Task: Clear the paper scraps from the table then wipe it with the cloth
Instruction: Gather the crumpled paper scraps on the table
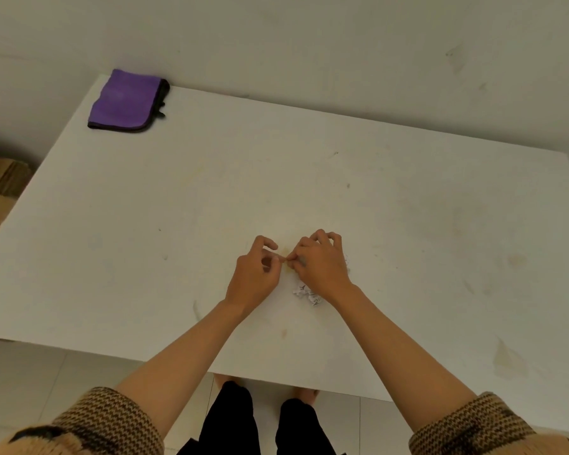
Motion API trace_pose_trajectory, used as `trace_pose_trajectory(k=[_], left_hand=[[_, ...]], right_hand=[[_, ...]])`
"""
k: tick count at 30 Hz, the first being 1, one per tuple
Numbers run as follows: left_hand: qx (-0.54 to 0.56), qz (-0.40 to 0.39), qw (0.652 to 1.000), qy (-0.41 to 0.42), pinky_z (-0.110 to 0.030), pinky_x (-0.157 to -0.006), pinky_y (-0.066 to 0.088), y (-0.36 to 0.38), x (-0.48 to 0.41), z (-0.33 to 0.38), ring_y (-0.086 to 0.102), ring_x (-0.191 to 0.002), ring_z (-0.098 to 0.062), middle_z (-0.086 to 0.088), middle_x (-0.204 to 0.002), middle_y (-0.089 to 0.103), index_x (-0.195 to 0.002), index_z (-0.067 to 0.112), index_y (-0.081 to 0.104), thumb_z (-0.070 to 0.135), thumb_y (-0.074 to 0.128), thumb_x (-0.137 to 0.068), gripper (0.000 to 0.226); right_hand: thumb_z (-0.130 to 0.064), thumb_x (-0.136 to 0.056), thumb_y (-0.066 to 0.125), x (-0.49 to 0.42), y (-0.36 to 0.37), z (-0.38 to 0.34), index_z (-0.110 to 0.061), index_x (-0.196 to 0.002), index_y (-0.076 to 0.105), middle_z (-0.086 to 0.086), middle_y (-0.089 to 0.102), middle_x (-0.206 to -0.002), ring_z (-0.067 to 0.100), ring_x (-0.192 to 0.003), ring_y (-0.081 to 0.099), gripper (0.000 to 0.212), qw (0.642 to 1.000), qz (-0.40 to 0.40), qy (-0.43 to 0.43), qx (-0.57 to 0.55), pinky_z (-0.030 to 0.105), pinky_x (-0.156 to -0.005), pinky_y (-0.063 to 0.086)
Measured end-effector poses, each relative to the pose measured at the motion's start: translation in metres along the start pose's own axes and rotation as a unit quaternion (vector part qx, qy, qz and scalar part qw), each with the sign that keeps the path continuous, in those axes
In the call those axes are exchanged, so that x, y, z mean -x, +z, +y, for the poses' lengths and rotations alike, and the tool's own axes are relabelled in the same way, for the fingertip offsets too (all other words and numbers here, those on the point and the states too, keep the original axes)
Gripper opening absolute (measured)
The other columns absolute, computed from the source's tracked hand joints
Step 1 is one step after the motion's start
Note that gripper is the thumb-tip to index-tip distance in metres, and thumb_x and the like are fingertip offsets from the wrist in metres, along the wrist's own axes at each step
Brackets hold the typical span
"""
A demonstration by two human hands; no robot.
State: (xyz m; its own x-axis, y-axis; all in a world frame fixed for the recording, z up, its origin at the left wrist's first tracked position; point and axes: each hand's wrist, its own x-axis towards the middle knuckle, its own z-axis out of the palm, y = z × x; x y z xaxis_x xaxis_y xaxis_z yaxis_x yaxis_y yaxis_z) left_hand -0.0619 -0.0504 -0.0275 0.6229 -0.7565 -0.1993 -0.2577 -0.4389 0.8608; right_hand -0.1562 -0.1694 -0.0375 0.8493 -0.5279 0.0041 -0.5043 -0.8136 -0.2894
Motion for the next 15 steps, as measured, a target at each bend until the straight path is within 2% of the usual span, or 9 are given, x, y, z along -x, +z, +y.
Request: trace_pose_trajectory(k=[4,6,8,11,13,15], left_hand=[[-0.032,-0.002,0.999,0.038,-0.033,-0.062,0.053,-0.009,-0.002,-0.004,0.061,-0.06,-0.009,0.005,-0.073,0.067,-0.09,0.024,0.056,0.016,0.054,-0.087,0.009],[-0.041,0.013,0.999,0.032,-0.029,-0.054,0.046,-0.017,-0.005,-0.007,0.05,-0.051,-0.009,0.006,-0.06,0.057,-0.086,0.026,0.057,0.014,0.054,-0.084,0.013],[-0.05,0.021,0.998,0.018,-0.025,-0.053,0.04,-0.028,-0.011,-0.011,0.043,-0.05,-0.01,0.007,-0.055,0.047,-0.085,0.026,0.058,0.013,0.054,-0.084,0.014],[-0.084,0.042,0.995,0.018,-0.024,-0.062,0.043,-0.05,-0.026,-0.022,0.05,-0.061,-0.007,0.011,-0.065,0.053,-0.088,0.027,0.06,0.014,0.054,-0.086,0.014],[-0.125,0.074,0.989,0.039,-0.026,-0.075,0.043,-0.066,-0.041,-0.033,0.054,-0.081,-0.012,0.006,-0.086,0.061,-0.093,0.022,0.063,0.011,0.054,-0.086,0.015],[-0.171,0.1,0.979,0.048,-0.024,-0.082,0.034,-0.083,-0.06,-0.045,0.053,-0.097,-0.019,0.0,-0.102,0.062,-0.097,0.017,0.064,0.008,0.055,-0.085,0.017]], right_hand=[[-0.029,-0.088,0.055,-0.016,-0.013,-0.003,-0.03,-0.088,0.069,-0.01,0.065,-0.095,0.017,-0.104,0.046,0.014,0.995,-0.099,0.018,0.013,0.034,-0.102,0.011],[-0.027,-0.09,0.051,-0.025,-0.02,-0.006,-0.03,-0.092,0.068,-0.009,0.065,-0.097,0.017,-0.108,0.045,0.018,0.989,-0.144,0.005,0.036,0.037,-0.107,0.009],[-0.024,-0.092,0.046,-0.034,-0.025,-0.008,-0.029,-0.095,0.069,-0.009,0.066,-0.1,0.016,-0.111,0.044,0.023,0.979,-0.193,-0.004,0.065,0.039,-0.111,0.007],[-0.019,-0.09,0.042,-0.051,-0.03,-0.014,-0.024,-0.092,0.07,-0.005,0.068,-0.096,0.016,-0.105,0.05,0.028,0.966,-0.247,0.022,0.08,0.041,-0.114,0.008],[-0.019,-0.091,0.04,-0.065,-0.032,-0.022,-0.019,-0.094,0.067,-0.001,0.066,-0.095,0.02,-0.1,0.055,0.027,0.97,-0.222,0.031,0.1,0.04,-0.111,0.017],[-0.021,-0.094,0.038,-0.08,-0.029,-0.035,-0.017,-0.108,0.062,0.004,0.062,-0.108,0.024,-0.106,0.05,0.028,0.982,-0.16,0.029,0.092,0.039,-0.102,0.027]])
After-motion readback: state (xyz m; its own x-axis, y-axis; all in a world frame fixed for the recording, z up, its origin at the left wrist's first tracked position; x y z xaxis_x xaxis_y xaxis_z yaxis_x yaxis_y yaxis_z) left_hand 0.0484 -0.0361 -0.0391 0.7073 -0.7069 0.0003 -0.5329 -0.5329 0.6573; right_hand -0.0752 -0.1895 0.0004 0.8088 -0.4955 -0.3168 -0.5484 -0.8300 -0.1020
